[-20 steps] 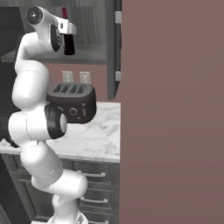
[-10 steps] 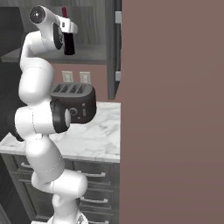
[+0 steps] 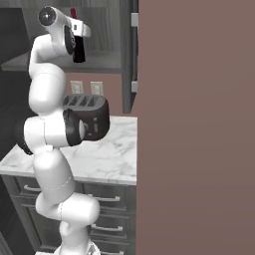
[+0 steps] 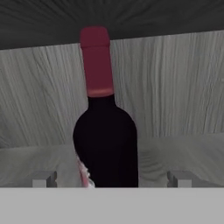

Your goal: Open the cabinet directly in front. Then move the wine and the cup to the dining counter with the jar on it.

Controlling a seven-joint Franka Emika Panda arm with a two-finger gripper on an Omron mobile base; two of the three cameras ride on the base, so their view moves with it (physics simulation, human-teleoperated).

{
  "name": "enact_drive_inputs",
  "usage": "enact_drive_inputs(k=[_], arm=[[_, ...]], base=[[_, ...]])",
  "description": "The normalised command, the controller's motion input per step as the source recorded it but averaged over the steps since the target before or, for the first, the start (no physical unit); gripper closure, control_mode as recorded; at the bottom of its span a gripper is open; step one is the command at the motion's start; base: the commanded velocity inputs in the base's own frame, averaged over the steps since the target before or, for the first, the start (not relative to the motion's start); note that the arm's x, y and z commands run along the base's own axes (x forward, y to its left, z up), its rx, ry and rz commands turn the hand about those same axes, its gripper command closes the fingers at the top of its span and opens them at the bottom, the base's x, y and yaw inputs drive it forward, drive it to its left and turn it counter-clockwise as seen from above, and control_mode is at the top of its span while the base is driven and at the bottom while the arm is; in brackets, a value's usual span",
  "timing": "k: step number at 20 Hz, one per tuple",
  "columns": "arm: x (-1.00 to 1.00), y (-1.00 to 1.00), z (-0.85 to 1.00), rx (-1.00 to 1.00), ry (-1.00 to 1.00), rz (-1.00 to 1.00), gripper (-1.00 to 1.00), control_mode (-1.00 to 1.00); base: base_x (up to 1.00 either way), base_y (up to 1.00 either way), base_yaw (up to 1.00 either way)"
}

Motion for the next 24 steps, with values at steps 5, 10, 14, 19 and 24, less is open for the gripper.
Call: enact_drive_inputs(k=[5, 10, 14, 19, 24], arm=[[0.13, 0.04, 0.0, 0.0, 0.0, 0.0, -1.0, -1.0], [0.06, 0.04, 0.0, 0.0, 0.0, 0.0, -1.0, -1.0], [0.06, 0.02, -0.04, 0.0, 0.0, 0.0, -1.0, -1.0], [0.13, 0.0, 0.0, 0.0, 0.0, 0.0, -1.0, -1.0], [0.15, 0.0, 0.0, 0.0, 0.0, 0.0, -1.0, -1.0]], base=[[0.0, 0.0, 0.0], [0.0, 0.0, 0.0], [0.0, 0.0, 0.0], [0.0, 0.0, 0.0], [0.0, 0.0, 0.0]])
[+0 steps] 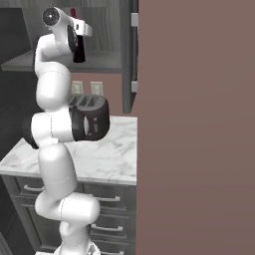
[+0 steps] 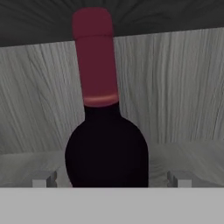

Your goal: Open the cabinet directly in front. Then move the wine and the cup to the dining counter with the jar on it.

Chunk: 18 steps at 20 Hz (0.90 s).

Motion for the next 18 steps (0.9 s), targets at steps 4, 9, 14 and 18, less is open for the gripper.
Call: enact_drive_inputs(k=[4, 9, 14, 18], arm=[[0.22, 0.03, 0.0, 0.0, 0.0, 0.0, -1.0, -1.0], [0.2, 0.06, 0.0, 0.0, 0.0, 0.0, -1.0, -1.0], [0.14, 0.03, 0.0, 0.0, 0.0, 0.0, -1.0, -1.0], [0.11, 0.02, 0.0, 0.0, 0.0, 0.0, -1.0, -1.0]], base=[[0.0, 0.0, 0.0], [0.0, 0.0, 0.0], [0.0, 0.0, 0.0], [0.0, 0.0, 0.0]])
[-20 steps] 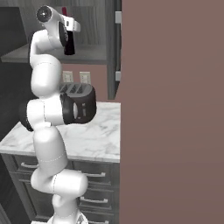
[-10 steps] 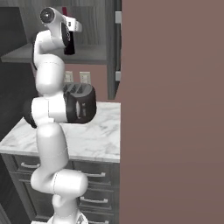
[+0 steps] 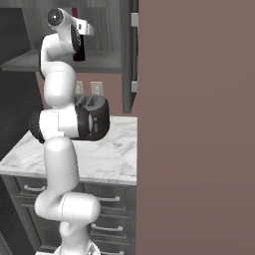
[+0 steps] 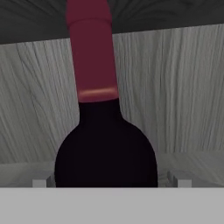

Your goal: Open the cabinet directly in front. Then move the wine and the cup to the dining counter with the jar on it.

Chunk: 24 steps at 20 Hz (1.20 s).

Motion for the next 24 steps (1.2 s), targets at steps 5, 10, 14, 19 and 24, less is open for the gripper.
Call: enact_drive_inputs(k=[5, 10, 14, 19, 24], arm=[[0.0, 0.02, 0.0, 0.0, 0.0, 0.0, 1.0, -1.0], [0.0, 0.0, 0.0, 0.0, 0.0, 0.0, 1.0, -1.0], [0.0, 0.0, 0.0, 0.0, 0.0, 0.0, 1.0, -1.0], [-0.23, -0.05, 0.0, 0.0, -0.01, 0.0, 1.0, -1.0], [-0.91, -0.33, 0.0, 0.05, -0.09, 0.0, 1.0, -1.0]], base=[[0.0, 0.0, 0.0], [0.0, 0.0, 0.0], [0.0, 0.0, 0.0], [0.0, 0.0, 0.0], [0.0, 0.0, 0.0]])
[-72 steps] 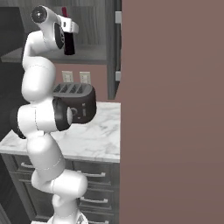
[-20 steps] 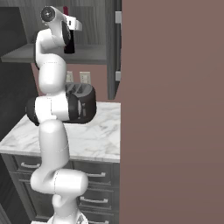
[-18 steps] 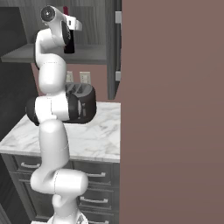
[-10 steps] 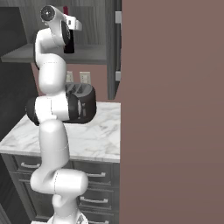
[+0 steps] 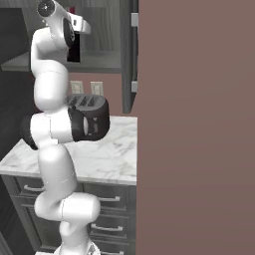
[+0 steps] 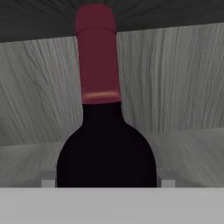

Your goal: Open the cabinet directly in front. Then move the wine and the cup to the dining counter with the jar on it.

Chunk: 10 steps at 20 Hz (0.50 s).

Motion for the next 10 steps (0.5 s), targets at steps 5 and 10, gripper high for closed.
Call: enact_drive_inputs(k=[5, 10], arm=[[-1.0, -0.52, -0.26, 0.04, -0.11, 0.0, 1.0, -1.0], [-1.0, -0.55, -0.4, 0.05, -0.19, 0.0, 1.0, -1.0]], base=[[0.0, 0.0, 0.0], [0.0, 0.0, 0.0]])
